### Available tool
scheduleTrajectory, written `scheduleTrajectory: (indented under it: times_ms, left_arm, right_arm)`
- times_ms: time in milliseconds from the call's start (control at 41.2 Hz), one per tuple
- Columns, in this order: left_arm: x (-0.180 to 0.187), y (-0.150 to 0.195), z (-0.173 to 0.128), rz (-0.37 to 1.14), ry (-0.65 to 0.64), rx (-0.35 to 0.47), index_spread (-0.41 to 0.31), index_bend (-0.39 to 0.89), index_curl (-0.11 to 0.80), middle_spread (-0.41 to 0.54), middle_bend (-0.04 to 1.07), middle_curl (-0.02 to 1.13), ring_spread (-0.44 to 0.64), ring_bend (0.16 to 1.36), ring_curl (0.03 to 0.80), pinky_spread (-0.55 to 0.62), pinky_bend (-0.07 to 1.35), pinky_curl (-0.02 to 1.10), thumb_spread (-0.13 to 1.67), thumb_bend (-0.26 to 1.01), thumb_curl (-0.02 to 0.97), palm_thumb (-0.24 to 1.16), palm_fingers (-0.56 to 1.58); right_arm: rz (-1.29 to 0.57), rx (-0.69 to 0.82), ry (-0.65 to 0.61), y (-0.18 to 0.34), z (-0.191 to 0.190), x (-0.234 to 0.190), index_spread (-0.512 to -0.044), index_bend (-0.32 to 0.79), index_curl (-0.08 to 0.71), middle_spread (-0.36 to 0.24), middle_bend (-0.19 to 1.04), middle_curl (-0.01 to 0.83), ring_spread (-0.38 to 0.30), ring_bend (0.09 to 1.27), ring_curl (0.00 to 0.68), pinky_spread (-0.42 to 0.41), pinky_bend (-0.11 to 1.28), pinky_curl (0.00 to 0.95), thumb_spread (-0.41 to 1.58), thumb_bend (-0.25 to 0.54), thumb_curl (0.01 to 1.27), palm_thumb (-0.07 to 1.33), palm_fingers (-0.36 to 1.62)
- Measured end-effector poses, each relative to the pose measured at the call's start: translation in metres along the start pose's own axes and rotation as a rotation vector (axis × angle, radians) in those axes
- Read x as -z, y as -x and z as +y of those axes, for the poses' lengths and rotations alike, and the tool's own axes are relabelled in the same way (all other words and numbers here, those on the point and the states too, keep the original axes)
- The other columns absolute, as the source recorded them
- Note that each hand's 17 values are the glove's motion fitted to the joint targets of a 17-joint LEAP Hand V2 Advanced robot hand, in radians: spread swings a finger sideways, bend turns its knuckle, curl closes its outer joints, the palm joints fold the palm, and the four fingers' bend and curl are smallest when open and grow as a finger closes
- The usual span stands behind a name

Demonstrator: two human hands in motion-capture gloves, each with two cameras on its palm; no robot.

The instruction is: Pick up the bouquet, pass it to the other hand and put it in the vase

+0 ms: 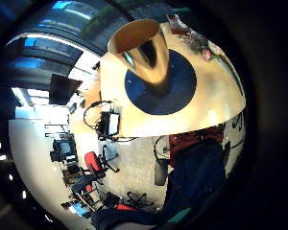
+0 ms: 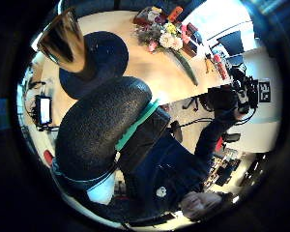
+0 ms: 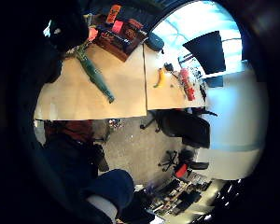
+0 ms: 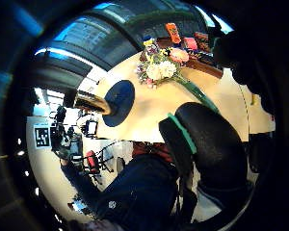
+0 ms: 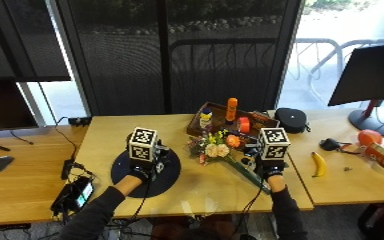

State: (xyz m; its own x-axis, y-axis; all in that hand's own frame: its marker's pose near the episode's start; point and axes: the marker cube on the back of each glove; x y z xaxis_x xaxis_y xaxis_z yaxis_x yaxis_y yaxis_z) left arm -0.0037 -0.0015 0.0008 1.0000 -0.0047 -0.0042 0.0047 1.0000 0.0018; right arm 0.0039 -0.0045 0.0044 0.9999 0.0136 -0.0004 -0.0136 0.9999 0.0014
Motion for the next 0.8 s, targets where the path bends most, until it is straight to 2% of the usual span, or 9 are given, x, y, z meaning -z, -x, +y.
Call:
scheduleTrajectory:
  times_ms: [49,121,194,291,461,558,801]
  left_arm:
    - [0.001,0.002,-0.001,0.008,0.006,0.009,-0.014,0.05,0.010,0.153,0.13,0.03,0.14,0.52,0.114,0.19,0.41,0.10,0.48,0.02,0.025,0.05,0.21]
    - [0.005,0.006,-0.004,0.039,0.042,0.037,-0.024,0.08,0.027,0.192,0.16,0.06,0.18,0.58,0.164,0.25,0.45,0.15,0.65,0.01,0.044,0.05,0.17]
    - [0.011,0.006,-0.008,0.064,0.065,0.054,-0.029,0.09,0.043,0.215,0.18,0.09,0.21,0.62,0.192,0.28,0.47,0.18,0.77,0.00,0.063,0.05,0.16]
    - [0.020,0.005,-0.012,0.042,0.037,0.056,-0.033,0.10,0.064,0.235,0.19,0.12,0.24,0.65,0.214,0.32,0.49,0.20,0.89,-0.01,0.088,0.05,0.13]
    - [0.021,0.005,-0.017,-0.011,-0.005,0.035,-0.037,0.12,0.103,0.249,0.20,0.17,0.25,0.67,0.236,0.34,0.50,0.23,1.00,-0.02,0.125,0.04,0.11]
    - [0.018,0.005,-0.017,-0.006,0.001,0.028,-0.038,0.13,0.122,0.253,0.20,0.19,0.25,0.68,0.245,0.35,0.50,0.24,1.04,-0.02,0.143,0.03,0.11]
    - [0.012,0.002,-0.019,0.016,0.004,0.002,-0.039,0.12,0.158,0.258,0.20,0.24,0.26,0.70,0.260,0.36,0.50,0.27,1.08,-0.02,0.179,0.02,0.09]
  right_arm:
    - [0.005,-0.006,0.002,-0.001,0.000,0.001,-0.177,0.12,0.048,-0.095,0.34,0.114,-0.112,0.49,0.107,-0.083,0.46,0.107,0.50,0.229,0.06,0.35,1.04]
    - [0.033,-0.027,0.005,-0.004,-0.001,0.002,-0.221,0.11,0.110,-0.124,0.34,0.165,-0.140,0.51,0.184,-0.103,0.48,0.176,0.69,0.245,0.08,0.39,0.99]
    - [0.047,-0.041,0.018,-0.007,-0.001,0.006,-0.251,0.11,0.139,-0.147,0.34,0.204,-0.157,0.51,0.234,-0.116,0.48,0.218,0.84,0.245,0.09,0.40,0.97]
    - [0.023,-0.050,0.025,-0.011,0.000,0.012,-0.274,0.10,0.159,-0.168,0.34,0.241,-0.167,0.51,0.267,-0.126,0.47,0.247,0.98,0.240,0.11,0.42,0.95]
    - [-0.013,-0.094,-0.033,-0.021,-0.011,0.020,-0.294,0.09,0.174,-0.179,0.33,0.290,-0.176,0.50,0.301,-0.135,0.46,0.277,1.12,0.214,0.14,0.43,0.93]
    - [-0.033,-0.131,-0.038,-0.023,-0.019,0.026,-0.300,0.08,0.175,-0.162,0.32,0.310,-0.178,0.50,0.318,-0.131,0.46,0.291,1.16,0.198,0.15,0.44,0.92]
    - [-0.120,-0.284,0.016,-0.032,-0.053,0.024,-0.288,0.06,0.156,-0.138,0.31,0.351,-0.166,0.52,0.353,-0.060,0.48,0.321,1.19,0.120,0.18,0.42,0.81]
